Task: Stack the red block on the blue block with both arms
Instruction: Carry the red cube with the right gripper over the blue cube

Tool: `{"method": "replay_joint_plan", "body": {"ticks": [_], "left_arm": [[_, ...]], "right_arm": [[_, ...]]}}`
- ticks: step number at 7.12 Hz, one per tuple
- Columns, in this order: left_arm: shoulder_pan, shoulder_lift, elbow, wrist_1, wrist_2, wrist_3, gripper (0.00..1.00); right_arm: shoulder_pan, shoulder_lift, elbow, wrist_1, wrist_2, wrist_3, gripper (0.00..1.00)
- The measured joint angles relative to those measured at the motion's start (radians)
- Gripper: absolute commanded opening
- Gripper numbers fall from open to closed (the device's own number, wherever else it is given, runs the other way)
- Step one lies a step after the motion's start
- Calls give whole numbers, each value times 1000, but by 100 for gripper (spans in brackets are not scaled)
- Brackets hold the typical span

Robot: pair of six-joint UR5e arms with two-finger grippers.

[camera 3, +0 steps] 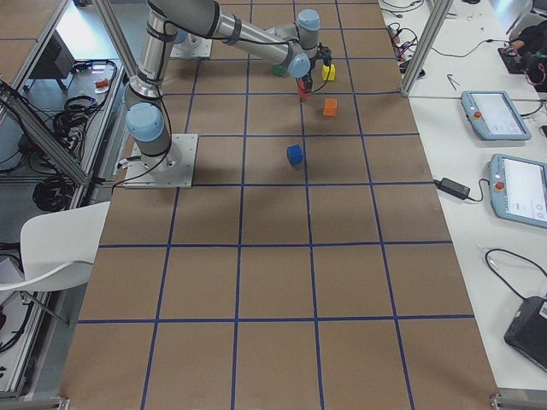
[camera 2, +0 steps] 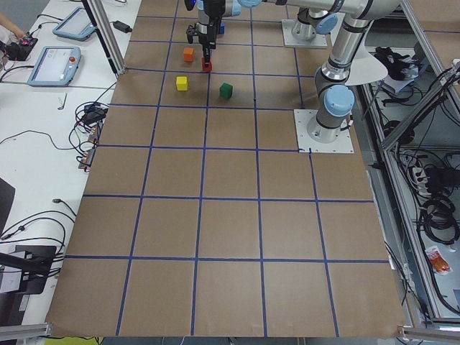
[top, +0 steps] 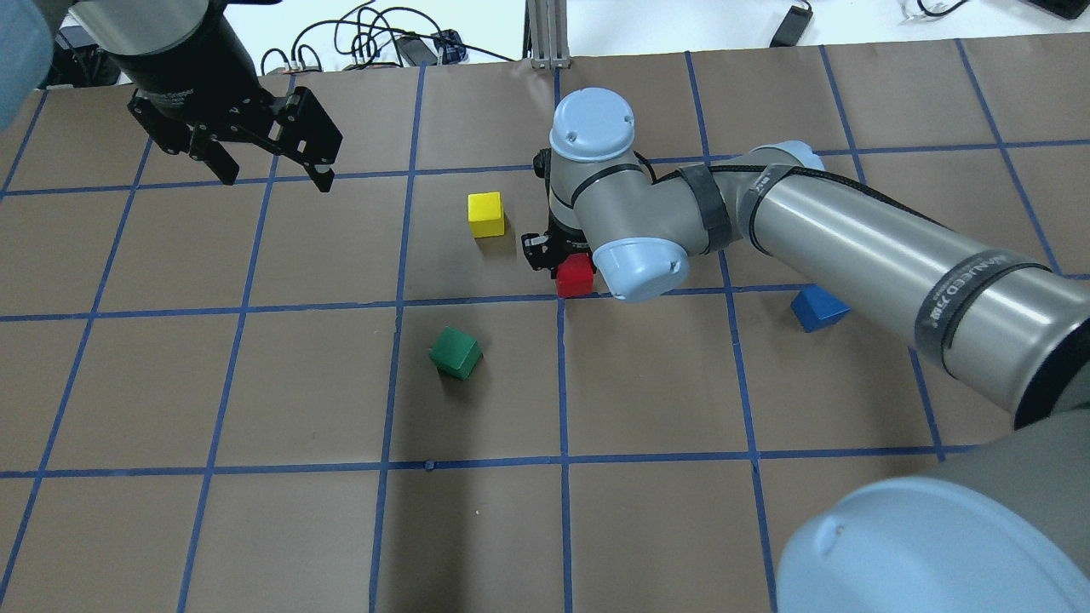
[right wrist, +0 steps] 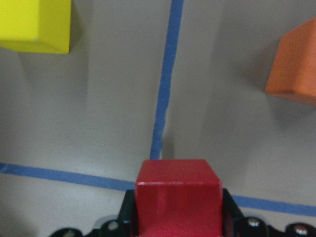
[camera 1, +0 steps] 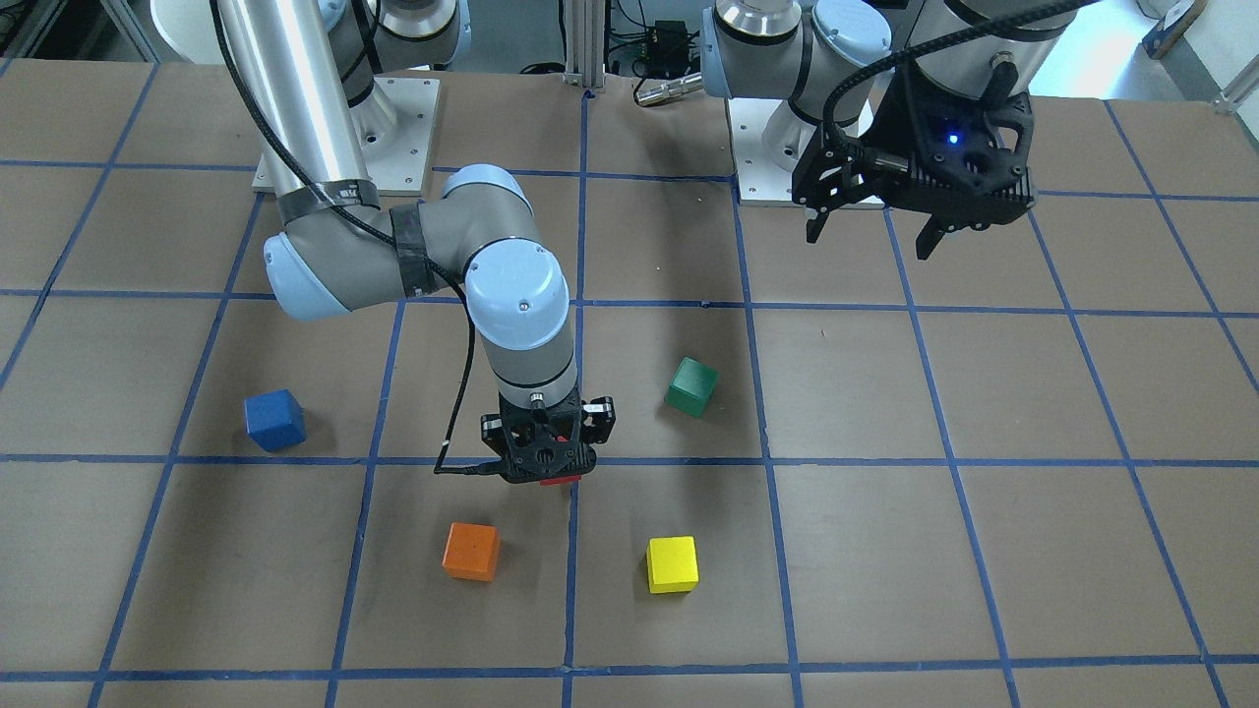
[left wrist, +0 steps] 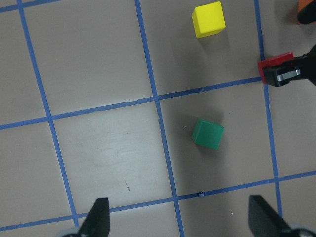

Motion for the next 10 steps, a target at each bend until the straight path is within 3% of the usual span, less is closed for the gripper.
{"method": "replay_joint_plan", "body": {"ticks": [3, 5, 7, 10], "left_arm": [[2, -5, -12, 41, 2, -2, 100], [1, -6, -13, 47, 2, 0, 100], [0, -6, -14, 47, 1, 1, 100], [-1, -7, -20, 48, 1, -3, 100]], "right_arm": [[-161, -140, 9, 188, -7, -43, 0], [-274, -194, 15, 268, -32, -166, 0], [-340, -212, 44, 278, -76, -310, 0], [-460, -239, 149, 199, -87, -547, 0]]}}
